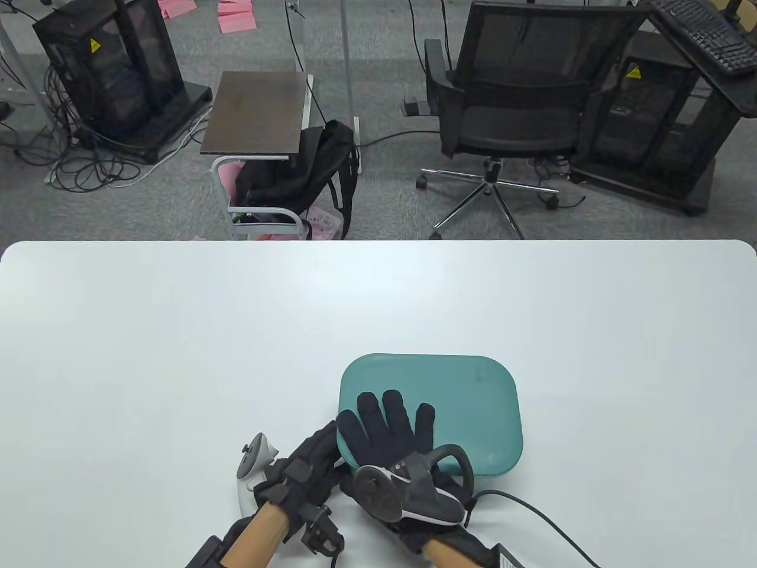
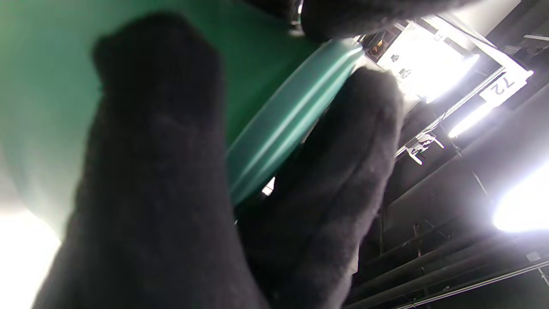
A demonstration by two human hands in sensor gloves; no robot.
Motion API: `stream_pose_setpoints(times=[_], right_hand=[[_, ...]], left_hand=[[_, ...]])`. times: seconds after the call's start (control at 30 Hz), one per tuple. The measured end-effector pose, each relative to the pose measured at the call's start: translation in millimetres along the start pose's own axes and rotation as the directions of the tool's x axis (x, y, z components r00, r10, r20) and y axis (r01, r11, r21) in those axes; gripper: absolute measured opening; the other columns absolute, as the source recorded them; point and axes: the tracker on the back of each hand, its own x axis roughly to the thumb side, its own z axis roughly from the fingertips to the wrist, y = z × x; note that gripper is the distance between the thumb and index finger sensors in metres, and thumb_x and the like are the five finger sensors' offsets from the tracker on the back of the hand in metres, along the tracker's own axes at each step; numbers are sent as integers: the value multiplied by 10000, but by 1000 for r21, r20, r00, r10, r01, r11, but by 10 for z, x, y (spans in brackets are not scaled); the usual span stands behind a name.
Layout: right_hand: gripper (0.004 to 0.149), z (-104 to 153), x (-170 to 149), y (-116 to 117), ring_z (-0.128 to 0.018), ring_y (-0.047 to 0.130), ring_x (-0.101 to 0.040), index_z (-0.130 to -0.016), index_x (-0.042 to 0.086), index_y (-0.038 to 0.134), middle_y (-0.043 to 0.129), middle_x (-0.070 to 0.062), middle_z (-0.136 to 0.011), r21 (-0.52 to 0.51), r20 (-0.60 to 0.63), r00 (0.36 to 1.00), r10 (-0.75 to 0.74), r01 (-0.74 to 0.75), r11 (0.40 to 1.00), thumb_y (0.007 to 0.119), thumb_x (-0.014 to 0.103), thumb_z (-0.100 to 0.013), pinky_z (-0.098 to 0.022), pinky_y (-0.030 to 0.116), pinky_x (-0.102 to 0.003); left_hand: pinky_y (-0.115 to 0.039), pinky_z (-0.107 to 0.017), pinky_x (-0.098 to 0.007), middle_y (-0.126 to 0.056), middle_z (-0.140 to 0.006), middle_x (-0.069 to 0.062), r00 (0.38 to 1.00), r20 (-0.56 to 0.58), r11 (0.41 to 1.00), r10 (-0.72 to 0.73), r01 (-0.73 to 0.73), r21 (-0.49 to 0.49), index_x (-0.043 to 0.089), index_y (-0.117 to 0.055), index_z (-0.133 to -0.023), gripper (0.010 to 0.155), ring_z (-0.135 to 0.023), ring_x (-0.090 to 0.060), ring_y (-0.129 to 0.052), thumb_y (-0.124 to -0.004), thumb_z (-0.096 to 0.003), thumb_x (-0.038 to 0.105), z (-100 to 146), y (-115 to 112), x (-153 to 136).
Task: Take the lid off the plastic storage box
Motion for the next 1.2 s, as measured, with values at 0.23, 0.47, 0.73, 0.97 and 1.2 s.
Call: stream_pose_setpoints(times=[0.23,0.47,0.73,0.97,1.2], right_hand=[[771,3,10,-1,-1081,330,-501,-1156,222,295,305,-136,-1223,11,2,1000,-3,3,1000,716,535,-591,-660,387,-792],[728,-4,-1,-7,-1082,305,-507,-1160,218,283,290,-135,-1228,36,3,999,-39,39,999,637,527,-604,-659,360,-789],[716,0,-34,-83,-1087,300,-508,-1162,212,271,282,-143,-1233,47,17,995,-99,98,994,607,522,-611,-669,349,-786],[717,21,-95,-240,-1089,324,-495,-1161,223,265,295,-138,-1231,2,26,989,-147,147,989,602,535,-611,-681,372,-770],[692,132,-154,-515,-1071,455,-472,-1151,211,307,385,-132,-1214,-136,21,989,-148,150,979,626,507,-612,-682,487,-740]], left_hand=[[-249,-628,-718,-45,-1130,-239,1000,0,1000,-4,4,-6,101,-656,-944,501,-985,-530,-71,-560,-588,440,2,-5,-3],[-242,-626,-719,-42,-1131,-238,1000,6,1000,-8,8,-13,101,-654,-943,501,-983,-532,-68,-559,-588,442,-10,-2,-3],[-244,-626,-722,-37,-1129,-236,1000,18,1000,-17,17,5,101,-656,-940,500,-985,-535,-75,-560,-586,442,-13,-4,7],[-246,-627,-721,-33,-1129,-235,1000,19,1000,-14,14,6,103,-654,-943,500,-986,-535,-79,-560,-587,441,-11,-2,11],[-251,-628,-720,-36,-1128,-237,1000,21,1000,-17,16,12,104,-657,-944,501,-987,-534,-84,-560,-587,442,-4,-1,11]])
